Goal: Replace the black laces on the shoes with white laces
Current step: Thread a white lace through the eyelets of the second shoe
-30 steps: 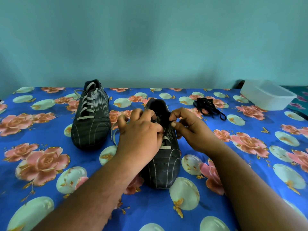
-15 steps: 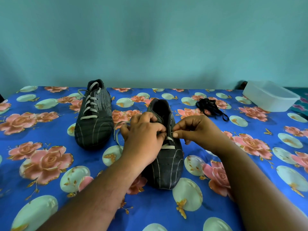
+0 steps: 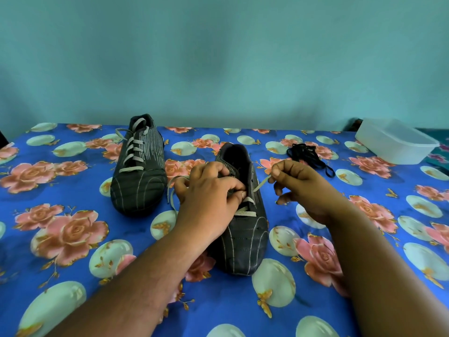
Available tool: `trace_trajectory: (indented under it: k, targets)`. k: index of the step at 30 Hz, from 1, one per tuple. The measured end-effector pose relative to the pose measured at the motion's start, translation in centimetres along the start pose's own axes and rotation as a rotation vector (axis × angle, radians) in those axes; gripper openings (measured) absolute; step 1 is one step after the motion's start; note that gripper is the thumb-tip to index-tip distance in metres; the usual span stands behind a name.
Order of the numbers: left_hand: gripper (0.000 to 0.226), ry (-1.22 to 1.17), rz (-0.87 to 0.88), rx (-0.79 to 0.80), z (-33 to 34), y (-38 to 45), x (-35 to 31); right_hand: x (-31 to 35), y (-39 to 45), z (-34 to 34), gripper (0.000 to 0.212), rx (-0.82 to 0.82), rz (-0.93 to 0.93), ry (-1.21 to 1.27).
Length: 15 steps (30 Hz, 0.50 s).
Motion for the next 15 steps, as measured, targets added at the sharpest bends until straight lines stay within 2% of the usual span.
trace_trajectory:
  k: [5,8,11,13,15]
  targets:
    - [0.015,0.002,0.013,-0.007,0.0,0.0,0.1,-1.2,0.1,-3.9,0.017,-0.311,0.107,0.047]
    - [0.017,-0.03,0.031,-0.021,-0.2,0.0,0.1,-1.4,0.2,-4.9,0.015,-0.421,0.093,-0.132]
    - [0.035,-0.194,0.056,0.015,-0.7,0.3,1.2,0.3,0.3,-3.2,0.017,-0.329,-0.078,-0.35]
    - [0.057,-0.32,0.042,0.106,-1.1,0.6,2.3,1.6,-0.1,-1.0,0.02,-0.174,-0.182,-0.365]
    - [0.081,-0.301,0.016,0.228,-0.9,0.6,3.4,2.2,-0.7,1.0,0.02,-0.029,-0.244,-0.404]
Point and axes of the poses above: each hand's wrist, its own y-axis towards the middle knuckle, its own z-axis out of the palm, x = y × z, the point moved 9 cm from there along y, towards the middle knuckle, and after that the axes turned 2 degrees about -x, right-handed, at the moved point
